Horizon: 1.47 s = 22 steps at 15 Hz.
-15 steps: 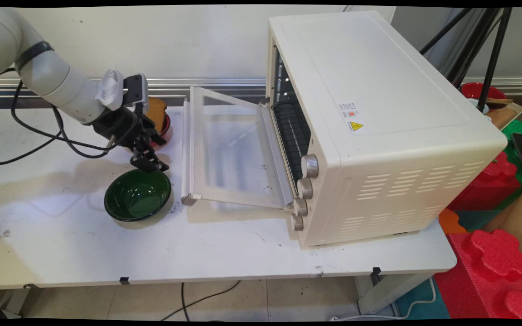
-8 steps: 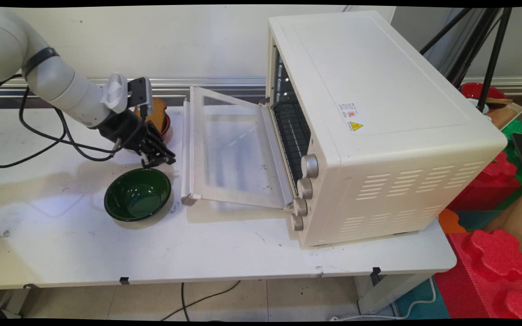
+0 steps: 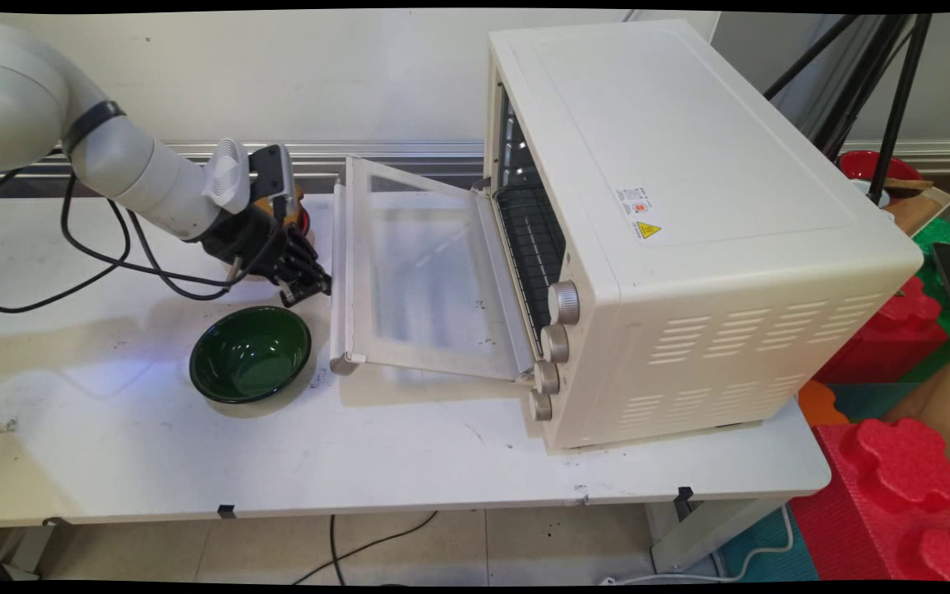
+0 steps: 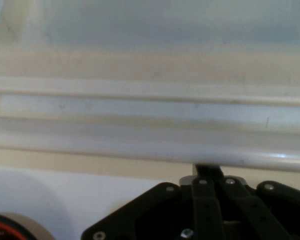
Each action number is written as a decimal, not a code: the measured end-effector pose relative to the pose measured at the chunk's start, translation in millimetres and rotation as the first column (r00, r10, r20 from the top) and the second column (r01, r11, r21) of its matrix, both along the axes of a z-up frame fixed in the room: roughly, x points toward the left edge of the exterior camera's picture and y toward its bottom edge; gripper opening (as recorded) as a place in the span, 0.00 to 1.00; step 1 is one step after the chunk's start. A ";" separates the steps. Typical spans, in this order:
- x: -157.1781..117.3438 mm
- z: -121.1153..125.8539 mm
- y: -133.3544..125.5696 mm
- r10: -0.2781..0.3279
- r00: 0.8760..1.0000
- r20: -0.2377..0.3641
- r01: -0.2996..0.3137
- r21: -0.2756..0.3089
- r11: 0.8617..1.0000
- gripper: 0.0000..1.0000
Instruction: Close the oven
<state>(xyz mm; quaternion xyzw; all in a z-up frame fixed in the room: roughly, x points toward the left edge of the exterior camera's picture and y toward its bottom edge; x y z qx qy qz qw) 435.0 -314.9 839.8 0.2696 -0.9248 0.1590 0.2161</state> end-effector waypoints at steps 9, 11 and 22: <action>-11.9 4.1 -0.5 0.017 0.999 -0.043 -0.019 -0.061 0.998 0.00; -12.4 8.0 0.4 0.019 0.999 -0.051 -0.023 -0.073 0.997 0.00; -31.9 37.6 -4.3 -0.004 0.994 -0.112 -0.012 -0.143 0.990 0.00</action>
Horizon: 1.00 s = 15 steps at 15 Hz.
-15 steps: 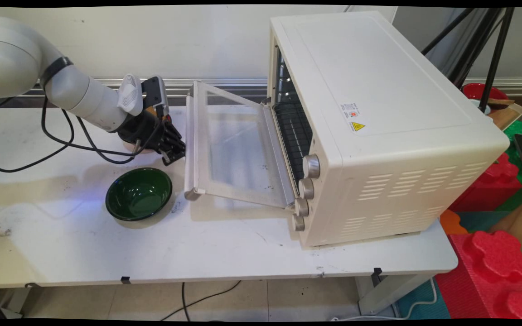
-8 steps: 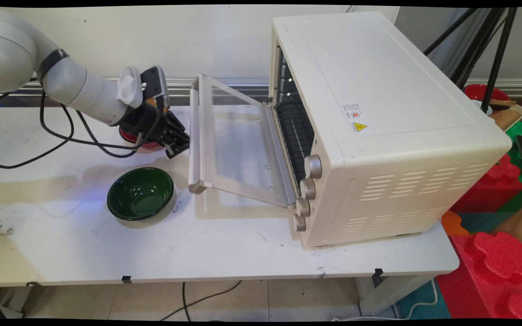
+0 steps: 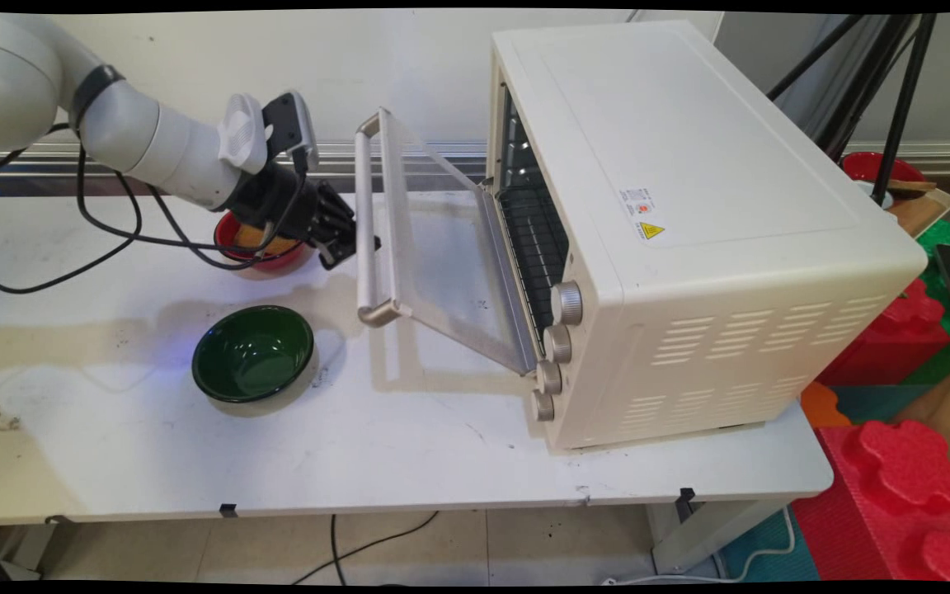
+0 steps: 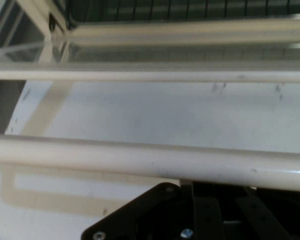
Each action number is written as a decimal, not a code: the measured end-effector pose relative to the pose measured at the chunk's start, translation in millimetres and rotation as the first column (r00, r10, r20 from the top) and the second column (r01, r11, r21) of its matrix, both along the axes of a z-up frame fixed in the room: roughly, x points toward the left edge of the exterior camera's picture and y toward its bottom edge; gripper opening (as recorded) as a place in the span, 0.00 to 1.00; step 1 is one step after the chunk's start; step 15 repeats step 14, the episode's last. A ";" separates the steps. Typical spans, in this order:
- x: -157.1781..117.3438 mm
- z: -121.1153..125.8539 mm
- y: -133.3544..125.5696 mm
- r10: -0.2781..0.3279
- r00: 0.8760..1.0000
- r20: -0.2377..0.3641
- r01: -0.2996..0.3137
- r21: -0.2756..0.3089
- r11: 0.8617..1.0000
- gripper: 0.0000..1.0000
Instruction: Close the oven
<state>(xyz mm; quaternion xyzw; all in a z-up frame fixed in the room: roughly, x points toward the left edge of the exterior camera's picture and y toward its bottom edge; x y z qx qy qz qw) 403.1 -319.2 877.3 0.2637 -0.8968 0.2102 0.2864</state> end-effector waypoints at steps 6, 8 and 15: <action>-17.7 18.6 -0.2 -0.016 0.999 -0.045 0.014 -0.046 0.999 0.00; -27.5 24.1 -4.4 -0.044 0.997 -0.056 0.040 -0.060 0.997 0.00; -51.4 35.1 -14.8 -0.116 0.990 -0.078 0.109 -0.093 0.990 0.00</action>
